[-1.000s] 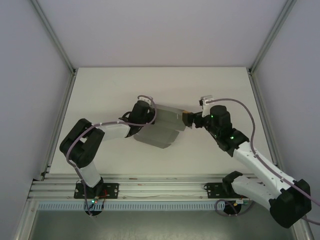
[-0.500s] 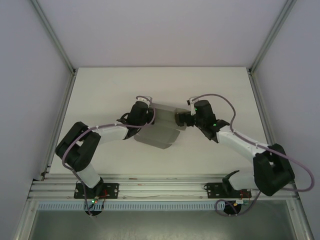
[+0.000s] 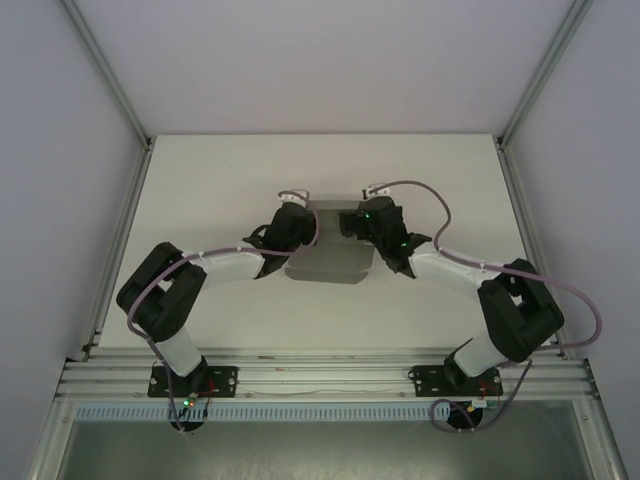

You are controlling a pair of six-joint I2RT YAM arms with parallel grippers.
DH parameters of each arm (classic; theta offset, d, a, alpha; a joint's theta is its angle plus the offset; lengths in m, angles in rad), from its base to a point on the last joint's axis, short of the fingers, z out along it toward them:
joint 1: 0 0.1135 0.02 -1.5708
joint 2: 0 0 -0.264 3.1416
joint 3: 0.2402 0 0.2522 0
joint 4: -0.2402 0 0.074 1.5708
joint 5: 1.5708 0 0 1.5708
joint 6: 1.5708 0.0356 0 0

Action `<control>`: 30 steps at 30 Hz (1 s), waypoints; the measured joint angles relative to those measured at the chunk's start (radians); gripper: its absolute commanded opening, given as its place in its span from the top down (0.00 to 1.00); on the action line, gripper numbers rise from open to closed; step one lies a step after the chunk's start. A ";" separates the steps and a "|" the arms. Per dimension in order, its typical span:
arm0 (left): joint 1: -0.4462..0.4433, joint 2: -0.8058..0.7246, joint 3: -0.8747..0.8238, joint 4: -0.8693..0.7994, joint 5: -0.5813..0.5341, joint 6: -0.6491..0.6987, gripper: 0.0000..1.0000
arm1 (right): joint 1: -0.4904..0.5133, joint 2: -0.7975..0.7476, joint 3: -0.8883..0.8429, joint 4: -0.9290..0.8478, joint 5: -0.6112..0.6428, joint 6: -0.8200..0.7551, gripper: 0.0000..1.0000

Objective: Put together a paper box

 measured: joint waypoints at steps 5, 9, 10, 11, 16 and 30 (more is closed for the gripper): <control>-0.007 0.000 0.003 -0.011 -0.042 -0.011 1.00 | 0.003 -0.135 -0.075 -0.065 0.047 0.041 0.00; -0.007 0.000 0.005 -0.046 -0.051 -0.011 1.00 | 0.002 -0.317 -0.170 -0.167 0.079 0.087 0.00; -0.007 0.000 0.005 -0.048 -0.052 -0.011 1.00 | 0.000 -0.358 -0.190 -0.195 0.085 0.098 0.00; -0.007 0.000 0.005 -0.050 -0.052 -0.011 1.00 | -0.003 -0.392 -0.207 -0.220 0.085 0.108 0.00; -0.005 0.000 0.024 -0.066 -0.041 -0.011 1.00 | -0.036 -0.483 -0.267 -0.325 0.050 0.164 0.00; -0.003 0.000 0.034 -0.088 -0.024 -0.011 1.00 | -0.093 -0.294 -0.256 -0.298 -0.051 0.217 0.00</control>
